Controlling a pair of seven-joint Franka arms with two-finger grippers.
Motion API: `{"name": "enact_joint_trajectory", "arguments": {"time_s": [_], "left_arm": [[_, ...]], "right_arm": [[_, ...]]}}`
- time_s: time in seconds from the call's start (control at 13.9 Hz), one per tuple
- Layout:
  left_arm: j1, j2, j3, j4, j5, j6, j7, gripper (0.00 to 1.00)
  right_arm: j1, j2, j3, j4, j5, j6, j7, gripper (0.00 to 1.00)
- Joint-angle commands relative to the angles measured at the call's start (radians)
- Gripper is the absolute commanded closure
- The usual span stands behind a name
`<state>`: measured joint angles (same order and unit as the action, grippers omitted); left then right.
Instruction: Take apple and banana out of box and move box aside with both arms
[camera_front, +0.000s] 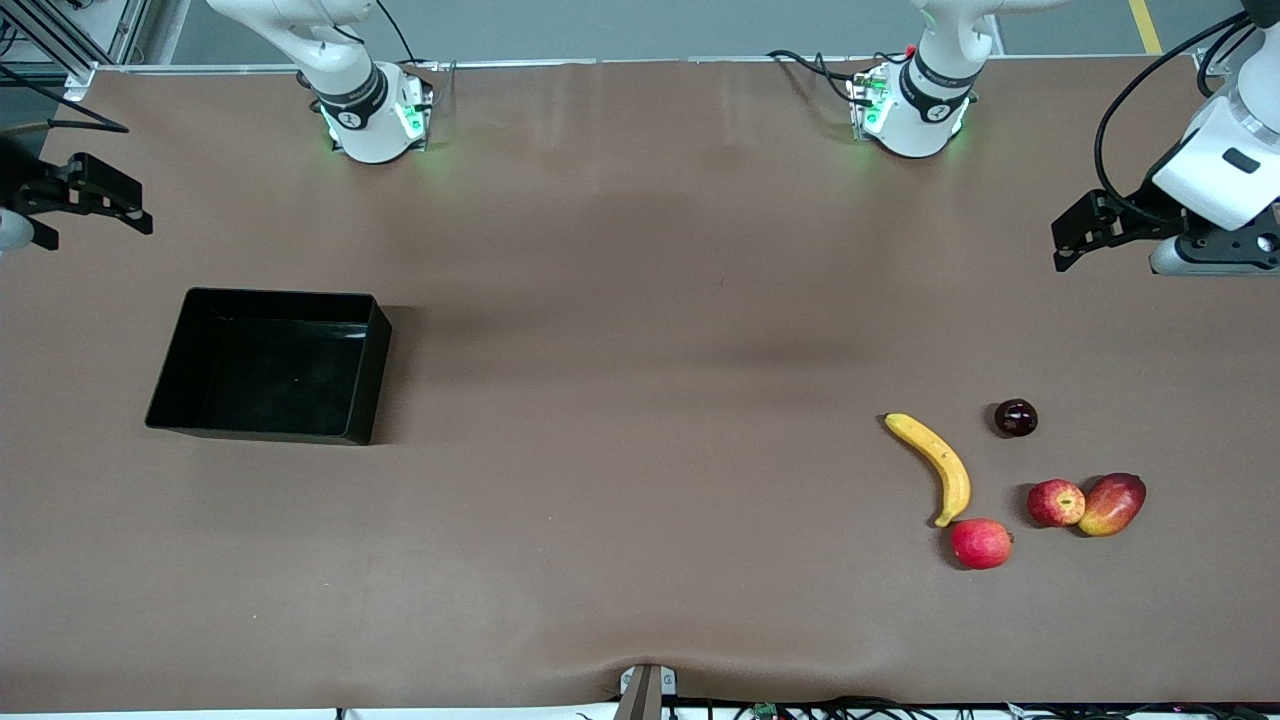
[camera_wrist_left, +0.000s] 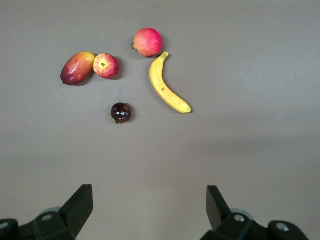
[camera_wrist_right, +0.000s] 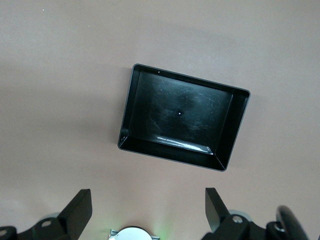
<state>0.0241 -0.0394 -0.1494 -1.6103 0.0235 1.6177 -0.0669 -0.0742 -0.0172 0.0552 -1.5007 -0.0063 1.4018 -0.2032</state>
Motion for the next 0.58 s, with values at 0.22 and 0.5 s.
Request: {"name": "enact_joint_trajectory", "arguments": {"time_s": [0.22, 0.5], "left_arm": [[0.001, 0.004, 0.007, 0.029, -0.057, 0.002, -0.002, 0.00], [0.002, 0.006, 0.007, 0.027, -0.048, -0.001, -0.004, 0.00]], "right_arm": [[0.001, -0.023, 0.003, -0.020, -0.008, 0.008, 0.080, 0.00], [0.005, -0.023, 0.006, -0.018, 0.000, 0.008, 0.099, 0.00]]}}
